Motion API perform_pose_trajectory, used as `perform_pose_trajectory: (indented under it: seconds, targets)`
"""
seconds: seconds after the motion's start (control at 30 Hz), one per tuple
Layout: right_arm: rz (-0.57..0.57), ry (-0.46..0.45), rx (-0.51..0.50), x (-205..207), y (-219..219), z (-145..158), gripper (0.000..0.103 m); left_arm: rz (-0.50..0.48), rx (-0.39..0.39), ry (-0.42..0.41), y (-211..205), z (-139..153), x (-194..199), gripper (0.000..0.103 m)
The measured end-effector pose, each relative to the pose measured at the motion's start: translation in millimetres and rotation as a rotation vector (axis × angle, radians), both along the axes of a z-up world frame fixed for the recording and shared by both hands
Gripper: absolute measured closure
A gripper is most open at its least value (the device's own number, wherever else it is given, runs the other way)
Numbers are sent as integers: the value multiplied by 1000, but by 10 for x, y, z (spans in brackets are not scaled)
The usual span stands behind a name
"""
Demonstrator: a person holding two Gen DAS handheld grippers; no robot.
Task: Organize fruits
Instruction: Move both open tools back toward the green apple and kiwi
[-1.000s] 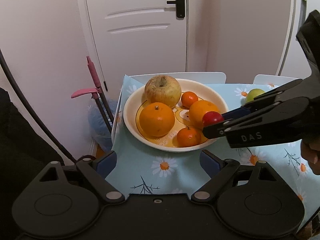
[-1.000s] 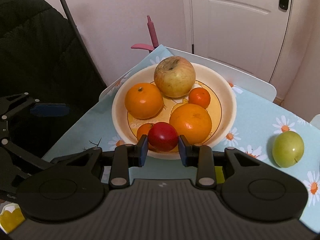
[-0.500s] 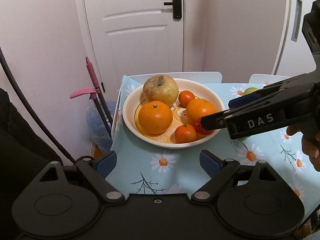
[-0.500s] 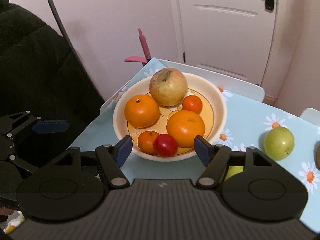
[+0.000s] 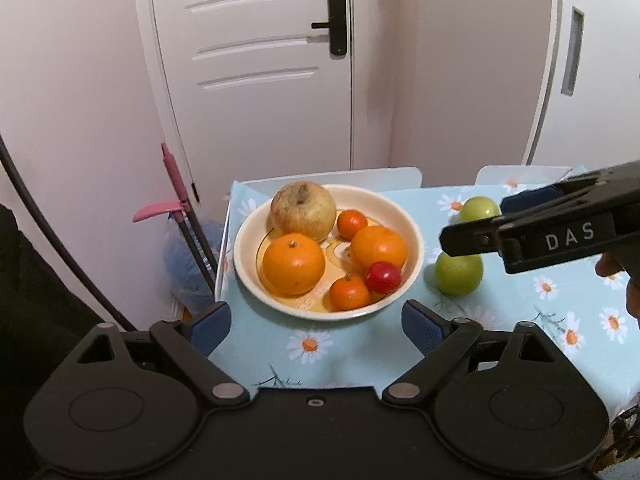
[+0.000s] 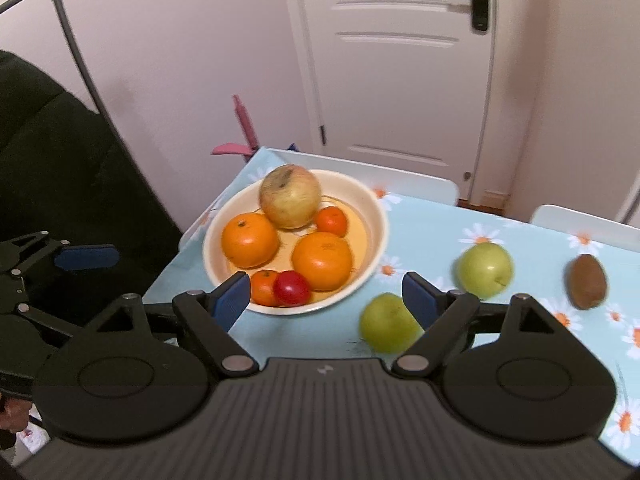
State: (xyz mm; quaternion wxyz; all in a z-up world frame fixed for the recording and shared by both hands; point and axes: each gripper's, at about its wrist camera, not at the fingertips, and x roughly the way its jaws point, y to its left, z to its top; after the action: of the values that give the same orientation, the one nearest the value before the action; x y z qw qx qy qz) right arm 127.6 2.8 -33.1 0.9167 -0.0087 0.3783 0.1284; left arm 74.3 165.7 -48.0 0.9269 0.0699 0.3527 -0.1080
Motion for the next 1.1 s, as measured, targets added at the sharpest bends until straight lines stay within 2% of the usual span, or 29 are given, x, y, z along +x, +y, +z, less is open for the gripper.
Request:
perform_pose_trajectory:
  seconds: [0.1, 0.27, 0.43, 0.67, 0.87, 1.1]
  targets:
    - [-36, -6, -2, -40, -136, 44, 5, -6, -11, -9, -55, 60, -8, 4]
    - [-84, -31, -8, -119, -415, 101, 0, -14, 23, -28, -234, 136, -24, 4]
    - [-87, -59, -52, -172, -721, 166, 0, 7, 46, -36, -453, 198, -44, 4]
    - [-106, -42, -84, -166, -1338, 187, 0, 47, 61, -49, -901, 298, -58, 4]
    - [-105, -23, -81, -51, -1881, 129, 0, 110, 40, -21, -1303, 227, 1, 4]
    - [-55, -10, -103, 158, -2308, -94, 0, 185, 35, 3, -1711, -27, 120, 4]
